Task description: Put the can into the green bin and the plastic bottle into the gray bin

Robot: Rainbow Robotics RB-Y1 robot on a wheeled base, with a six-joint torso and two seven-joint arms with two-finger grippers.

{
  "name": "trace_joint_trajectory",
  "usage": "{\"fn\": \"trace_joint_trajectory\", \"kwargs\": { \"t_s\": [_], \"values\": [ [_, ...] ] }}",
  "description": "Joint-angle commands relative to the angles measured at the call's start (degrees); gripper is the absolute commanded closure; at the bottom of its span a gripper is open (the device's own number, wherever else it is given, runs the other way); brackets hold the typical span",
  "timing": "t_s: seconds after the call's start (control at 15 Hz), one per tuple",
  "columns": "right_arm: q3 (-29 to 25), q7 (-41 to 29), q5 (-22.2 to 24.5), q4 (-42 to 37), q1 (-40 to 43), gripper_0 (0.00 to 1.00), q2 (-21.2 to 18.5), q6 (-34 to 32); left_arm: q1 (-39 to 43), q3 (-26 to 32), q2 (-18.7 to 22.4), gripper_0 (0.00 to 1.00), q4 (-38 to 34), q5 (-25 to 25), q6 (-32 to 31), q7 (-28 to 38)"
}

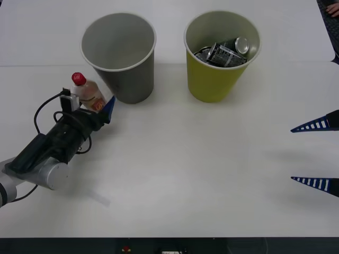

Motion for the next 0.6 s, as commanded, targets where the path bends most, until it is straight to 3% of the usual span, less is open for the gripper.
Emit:
{"fn": "trace_joint_trajectory", "kwargs": {
  "t_s": [0.07, 0.6],
  "values": [
    [0.0, 0.0, 0.0, 0.0, 0.0, 0.0, 0.0, 0.0, -0.06, 0.01, 0.2, 1.0, -0.01, -0.1, 0.0, -0.07],
    [0.0, 0.0, 0.0, 0.0, 0.0, 0.0, 0.0, 0.0, 2.32, 1.24, 3.71, 1.0, -3.0, -1.85, 0.0, 0.81]
  ]
}}
